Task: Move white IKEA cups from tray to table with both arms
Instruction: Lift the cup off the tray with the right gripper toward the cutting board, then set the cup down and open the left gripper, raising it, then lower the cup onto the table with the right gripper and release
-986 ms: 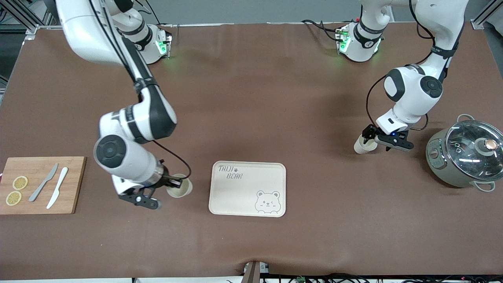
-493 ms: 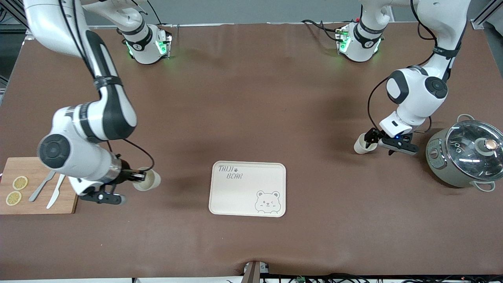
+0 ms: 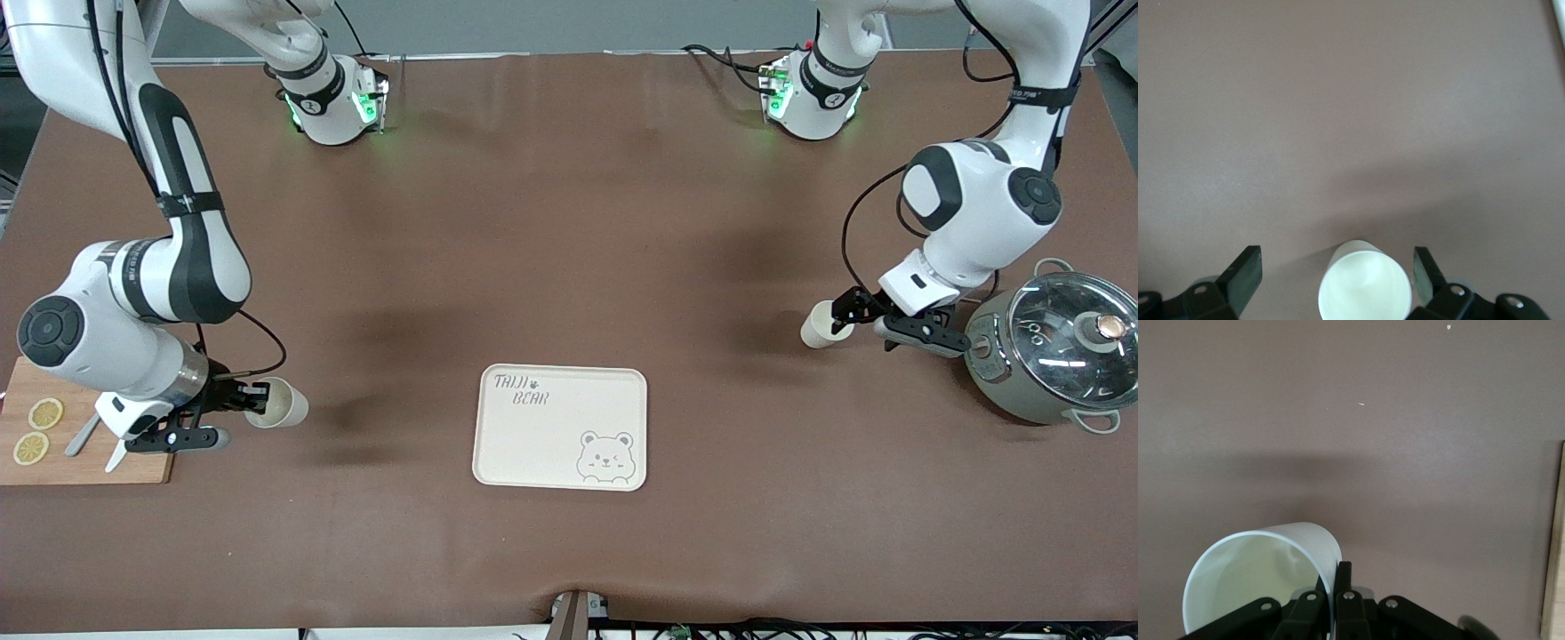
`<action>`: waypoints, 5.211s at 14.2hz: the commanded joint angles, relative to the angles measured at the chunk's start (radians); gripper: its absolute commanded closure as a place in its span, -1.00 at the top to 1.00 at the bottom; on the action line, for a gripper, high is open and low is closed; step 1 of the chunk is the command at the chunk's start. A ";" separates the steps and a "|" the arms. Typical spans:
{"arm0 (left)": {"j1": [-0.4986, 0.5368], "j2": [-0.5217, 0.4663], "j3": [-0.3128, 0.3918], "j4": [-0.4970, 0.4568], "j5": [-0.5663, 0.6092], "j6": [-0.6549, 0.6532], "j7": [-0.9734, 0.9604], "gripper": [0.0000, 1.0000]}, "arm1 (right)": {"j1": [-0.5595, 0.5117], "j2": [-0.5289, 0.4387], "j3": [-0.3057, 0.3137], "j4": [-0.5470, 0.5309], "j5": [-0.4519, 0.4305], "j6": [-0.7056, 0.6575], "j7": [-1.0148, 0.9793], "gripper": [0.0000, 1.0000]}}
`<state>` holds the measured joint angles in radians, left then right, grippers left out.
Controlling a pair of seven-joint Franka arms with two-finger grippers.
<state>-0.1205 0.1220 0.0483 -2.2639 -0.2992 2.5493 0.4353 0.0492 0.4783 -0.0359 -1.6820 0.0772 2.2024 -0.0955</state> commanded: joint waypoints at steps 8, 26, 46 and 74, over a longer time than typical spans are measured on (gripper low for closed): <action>0.044 -0.050 0.004 0.286 0.127 -0.432 -0.236 1.00 | -0.040 -0.043 0.019 -0.166 0.023 0.226 -0.107 -0.92; 0.027 -0.028 -0.015 0.718 0.212 -0.850 -0.564 1.00 | -0.063 -0.015 0.047 -0.294 0.024 0.542 -0.176 -0.92; 0.073 -0.009 0.007 0.813 0.221 -0.963 -0.509 1.00 | -0.078 0.016 0.073 -0.239 0.182 0.318 -0.219 -0.91; 0.078 -0.067 -0.129 0.823 0.355 -0.945 -0.509 1.00 | -0.094 -0.018 0.068 -0.003 0.173 -0.054 -0.264 1.00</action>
<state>-0.0482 0.0622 -0.0495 -1.4375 -0.0202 1.5905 -0.0682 -0.0265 0.4938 0.0211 -1.7198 0.2324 2.2181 -0.3618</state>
